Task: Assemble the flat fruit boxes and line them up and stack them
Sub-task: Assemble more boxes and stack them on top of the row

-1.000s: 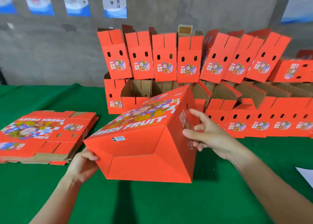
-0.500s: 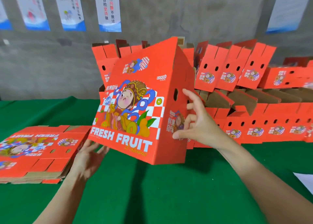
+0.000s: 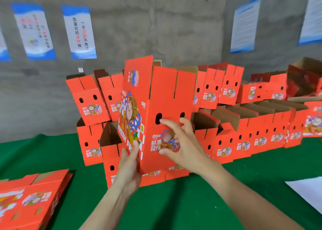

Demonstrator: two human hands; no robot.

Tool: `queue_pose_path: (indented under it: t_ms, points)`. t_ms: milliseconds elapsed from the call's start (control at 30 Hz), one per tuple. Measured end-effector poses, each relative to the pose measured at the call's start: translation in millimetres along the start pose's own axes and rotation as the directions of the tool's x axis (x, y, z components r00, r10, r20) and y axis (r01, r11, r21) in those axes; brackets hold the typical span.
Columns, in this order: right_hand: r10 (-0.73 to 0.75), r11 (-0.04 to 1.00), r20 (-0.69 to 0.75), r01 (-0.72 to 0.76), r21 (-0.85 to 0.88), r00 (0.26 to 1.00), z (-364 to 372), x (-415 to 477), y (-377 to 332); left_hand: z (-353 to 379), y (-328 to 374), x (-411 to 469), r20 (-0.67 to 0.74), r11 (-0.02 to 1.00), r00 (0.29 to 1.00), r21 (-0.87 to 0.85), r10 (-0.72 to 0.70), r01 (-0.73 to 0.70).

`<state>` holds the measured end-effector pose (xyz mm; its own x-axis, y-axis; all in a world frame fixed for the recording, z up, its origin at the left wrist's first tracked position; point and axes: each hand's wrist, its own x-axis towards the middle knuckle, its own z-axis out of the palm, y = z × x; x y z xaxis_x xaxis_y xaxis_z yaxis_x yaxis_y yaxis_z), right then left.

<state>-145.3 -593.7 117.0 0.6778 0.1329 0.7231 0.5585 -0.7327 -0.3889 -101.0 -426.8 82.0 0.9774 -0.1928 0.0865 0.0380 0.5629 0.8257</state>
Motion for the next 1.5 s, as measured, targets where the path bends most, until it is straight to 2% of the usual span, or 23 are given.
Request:
queue_pose_path:
  t_ms: [100, 300, 433, 567, 700, 833, 900, 967, 1033, 1067, 1167, 1233, 1333, 1500]
  points:
    - [0.054, 0.992, -0.001, -0.054, -0.113, 0.999, 14.3, -6.9, 1.2, -8.1, -9.6, 13.0, -0.002, 0.993, 0.995, 0.064, 0.099, -0.099]
    - [0.225, 0.942, -0.152, -0.255, -0.218, 0.962, 39.8, 0.7, -13.8, -23.3, -23.9, 38.2, 0.107, 0.954, 0.994, 0.293, 0.028, -0.058]
    - [0.321, 0.898, -0.217, -0.369, -0.239, 0.922, 39.7, 11.7, -13.8, -22.5, -22.7, 51.4, 0.236, 0.955, 0.972, 0.287, 0.003, -0.073]
    - [0.408, 0.859, -0.251, -0.463, -0.220, 0.878, 35.6, 20.9, 3.1, -11.8, -28.5, 70.3, 0.245, 0.946, 0.969, 0.305, 0.037, -0.113]
    - [0.394, 0.836, -0.319, -0.480, -0.264, 0.862, 12.6, 35.4, 39.9, 14.2, -36.1, 97.0, 0.325, 0.920, 0.944, 0.351, 0.055, -0.175]
    - [0.405, 0.808, -0.407, -0.529, -0.261, 0.819, -36.4, 58.9, 91.8, 63.6, -45.1, 145.8, 0.463, 0.729, 0.884, 0.584, 0.063, -0.357]
    - [0.414, 0.776, -0.454, -0.566, -0.277, 0.789, -66.3, 70.7, 121.9, 98.8, -57.0, 168.4, 0.559, 0.656, 0.829, 0.616, 0.025, -0.436]
    - [0.435, 0.741, -0.479, -0.606, -0.291, 0.762, -96.2, 75.6, 153.4, 133.1, -74.9, 186.5, 0.594, 0.613, 0.804, 0.651, -0.045, -0.447]
    - [0.456, 0.696, -0.498, -0.644, -0.317, 0.738, -124.4, 73.7, 185.5, 157.0, -96.8, 203.9, 0.564, 0.515, 0.819, 0.735, -0.103, -0.441]
    - [0.466, 0.673, -0.508, -0.663, -0.327, 0.724, -137.6, 71.5, 202.0, 164.1, -108.4, 212.7, 0.551, 0.431, 0.825, 0.780, -0.129, -0.453]
    - [0.502, 0.598, -0.545, -0.725, -0.343, 0.671, -171.7, 65.1, 249.4, 174.5, -138.8, 231.0, 0.540, 0.072, 0.817, 0.840, -0.203, -0.538]
    - [0.516, 0.563, -0.566, -0.753, -0.341, 0.643, -189.1, 65.4, 279.3, 178.3, -152.7, 241.0, 0.528, -0.080, 0.822, 0.829, -0.212, -0.554]
    - [0.529, 0.516, -0.591, -0.784, -0.346, 0.609, -205.9, 68.9, 320.9, 185.8, -167.8, 257.4, 0.538, -0.199, 0.815, 0.793, -0.213, -0.576]
    - [0.560, 0.491, -0.579, -0.801, -0.343, 0.592, -208.3, 85.7, 381.2, 193.2, -184.6, 286.5, 0.510, -0.299, 0.833, 0.778, -0.214, -0.553]
